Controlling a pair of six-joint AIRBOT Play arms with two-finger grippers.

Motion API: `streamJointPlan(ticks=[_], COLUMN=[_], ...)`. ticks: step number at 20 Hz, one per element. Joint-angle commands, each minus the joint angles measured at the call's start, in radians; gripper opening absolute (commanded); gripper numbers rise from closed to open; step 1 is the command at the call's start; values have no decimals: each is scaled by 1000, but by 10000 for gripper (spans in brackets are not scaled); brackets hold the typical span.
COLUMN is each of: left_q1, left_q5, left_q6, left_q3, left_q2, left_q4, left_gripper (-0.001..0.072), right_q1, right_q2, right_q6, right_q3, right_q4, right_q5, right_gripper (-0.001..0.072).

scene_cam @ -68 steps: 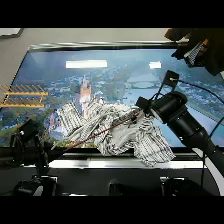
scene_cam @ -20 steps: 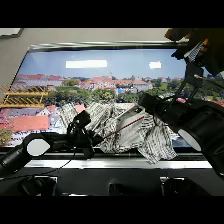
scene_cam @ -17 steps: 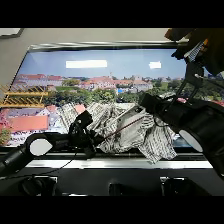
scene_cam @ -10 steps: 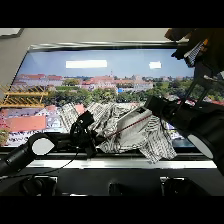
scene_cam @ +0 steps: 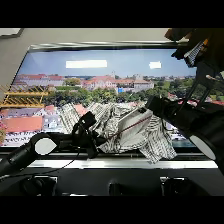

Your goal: Fold the clothes and pants, and hang the long-sleeved shirts on hangers.

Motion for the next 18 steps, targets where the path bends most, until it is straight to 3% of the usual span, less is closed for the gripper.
streamJointPlan(ticks=[1,18], left_q1=[-21,-34], left_q5=[51,60], left_q6=[3,15], left_q3=[6,115], left_q2=[-13,-142], left_q4=[-20,-26], left_gripper=[34,34], right_q1=[1,1], right_q2=[-12,-49], right_q6=[-3,-37], right_q3=[0,0], right_q4=[19,74], right_q5=[-14,-93], right_gripper=[39,39])
